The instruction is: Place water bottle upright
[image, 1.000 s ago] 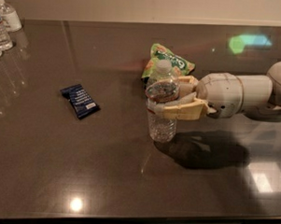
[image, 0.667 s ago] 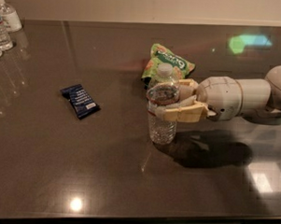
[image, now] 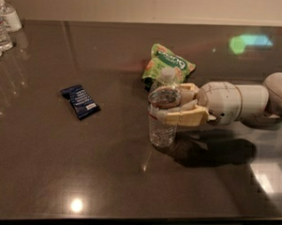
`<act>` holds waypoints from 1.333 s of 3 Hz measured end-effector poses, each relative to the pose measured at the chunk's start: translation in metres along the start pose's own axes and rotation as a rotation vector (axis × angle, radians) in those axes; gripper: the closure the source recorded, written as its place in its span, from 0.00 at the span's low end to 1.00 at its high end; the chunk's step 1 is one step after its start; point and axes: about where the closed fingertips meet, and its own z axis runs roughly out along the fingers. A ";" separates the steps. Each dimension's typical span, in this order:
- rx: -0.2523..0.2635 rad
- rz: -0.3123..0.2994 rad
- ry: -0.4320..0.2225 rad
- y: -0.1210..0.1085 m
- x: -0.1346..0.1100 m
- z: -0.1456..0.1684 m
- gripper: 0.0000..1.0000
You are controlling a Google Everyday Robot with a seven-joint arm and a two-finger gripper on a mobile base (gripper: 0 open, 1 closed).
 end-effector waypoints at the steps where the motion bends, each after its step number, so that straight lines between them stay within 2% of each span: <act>1: 0.000 0.002 -0.011 -0.001 0.003 -0.001 0.59; 3: -0.005 0.008 -0.012 -0.001 0.006 0.000 0.13; 4: -0.009 0.007 -0.012 -0.001 0.005 0.002 0.00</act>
Offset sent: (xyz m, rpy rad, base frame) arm 0.0036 -0.0079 -0.0130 0.0139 0.0232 -0.0041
